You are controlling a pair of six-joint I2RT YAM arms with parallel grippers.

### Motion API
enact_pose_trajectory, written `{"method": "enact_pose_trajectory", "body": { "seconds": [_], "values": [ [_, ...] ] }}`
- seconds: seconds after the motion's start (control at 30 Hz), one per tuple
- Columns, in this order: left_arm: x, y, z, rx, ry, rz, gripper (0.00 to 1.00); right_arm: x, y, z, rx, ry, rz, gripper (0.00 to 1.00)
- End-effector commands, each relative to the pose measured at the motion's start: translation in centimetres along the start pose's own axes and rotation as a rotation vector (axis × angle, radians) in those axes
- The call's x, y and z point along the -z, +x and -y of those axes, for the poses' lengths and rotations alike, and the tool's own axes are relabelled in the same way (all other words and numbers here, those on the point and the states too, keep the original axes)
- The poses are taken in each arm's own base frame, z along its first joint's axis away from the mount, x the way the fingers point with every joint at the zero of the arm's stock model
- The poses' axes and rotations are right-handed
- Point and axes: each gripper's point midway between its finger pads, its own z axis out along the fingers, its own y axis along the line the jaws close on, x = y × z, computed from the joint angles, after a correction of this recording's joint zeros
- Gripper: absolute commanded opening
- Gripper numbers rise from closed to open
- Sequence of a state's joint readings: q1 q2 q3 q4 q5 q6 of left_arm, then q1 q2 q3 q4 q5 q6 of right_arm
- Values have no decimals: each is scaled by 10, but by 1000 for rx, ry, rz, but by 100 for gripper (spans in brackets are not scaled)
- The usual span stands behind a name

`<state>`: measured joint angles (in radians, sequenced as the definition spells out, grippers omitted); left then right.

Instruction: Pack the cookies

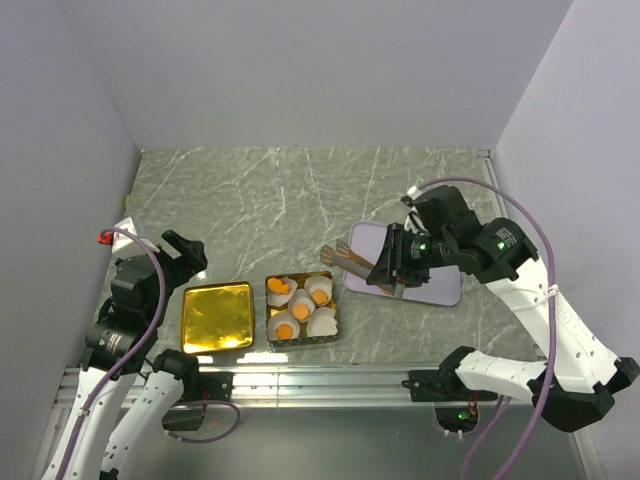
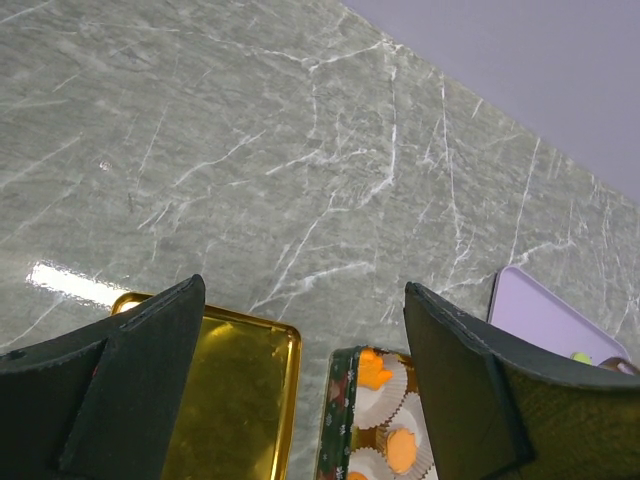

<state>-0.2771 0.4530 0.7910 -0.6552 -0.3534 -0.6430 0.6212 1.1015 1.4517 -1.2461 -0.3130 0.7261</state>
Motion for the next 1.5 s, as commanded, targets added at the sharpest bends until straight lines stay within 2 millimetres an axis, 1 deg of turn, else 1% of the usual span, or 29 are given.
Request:
{"method": "enact_pose_trajectory", "body": {
  "seconds": [0.0, 0.07, 0.1, 0.2, 0.23, 0.33, 0.37, 0.47, 0.57, 0.67, 0.8, 0.97, 1.0, 1.1, 1.2, 1.27, 1.33, 1.43, 1.47],
  "values": [
    [2, -9, 4, 6, 20, 32, 87, 1, 9, -23, 39, -94, -3, 40],
    [2, -10, 3, 7, 14, 32, 86, -2, 17, -29, 46, -121, -26, 40],
    [2, -11, 2, 11, 10, 37, 86, -6, 26, -32, 64, -133, -51, 40],
    [2, -11, 2, 13, 6, 37, 86, -18, 41, -33, 72, -127, -106, 40],
    [3, -11, 2, 13, 7, 38, 86, -21, 50, -36, 88, -130, -129, 40],
    [2, -11, 2, 13, 6, 37, 86, -30, 63, -32, 100, -102, -160, 40],
    [1, -10, 1, 11, 4, 34, 86, -35, 65, -26, 97, -80, -165, 40],
    [1, -10, 1, 14, 0, 34, 86, -41, 72, -17, 96, -53, -179, 40],
    [2, -11, 2, 15, 3, 36, 86, -44, 74, -6, 93, -11, -176, 40],
    [1, -10, 1, 14, -1, 35, 86, -51, 78, 10, 101, 47, -185, 40],
    [1, -11, 0, 16, -2, 36, 86, -56, 82, 19, 96, 60, -190, 40],
    [0, -9, 0, 15, -3, 31, 85, -64, 86, 21, 78, 49, -187, 40],
    [0, -9, 1, 16, -3, 31, 85, -65, 86, 21, 78, 47, -187, 41],
    [1, -10, 2, 17, 3, 32, 85, -68, 84, 17, 77, 43, -181, 49],
    [0, -9, 2, 16, 3, 30, 85, -69, 81, 14, 94, 56, -177, 53],
    [0, -9, 1, 15, 1, 30, 85, -67, 79, 12, 104, 62, -176, 53],
    [1, -10, 1, 18, 0, 34, 85, -66, 78, 15, 107, 79, -170, 53],
    [1, -9, 1, 18, -1, 32, 85, -59, 75, 14, 111, 86, -158, 53],
    [2, -10, 1, 21, 0, 34, 85, -55, 72, 10, 116, 77, -146, 53]
  ]
}}
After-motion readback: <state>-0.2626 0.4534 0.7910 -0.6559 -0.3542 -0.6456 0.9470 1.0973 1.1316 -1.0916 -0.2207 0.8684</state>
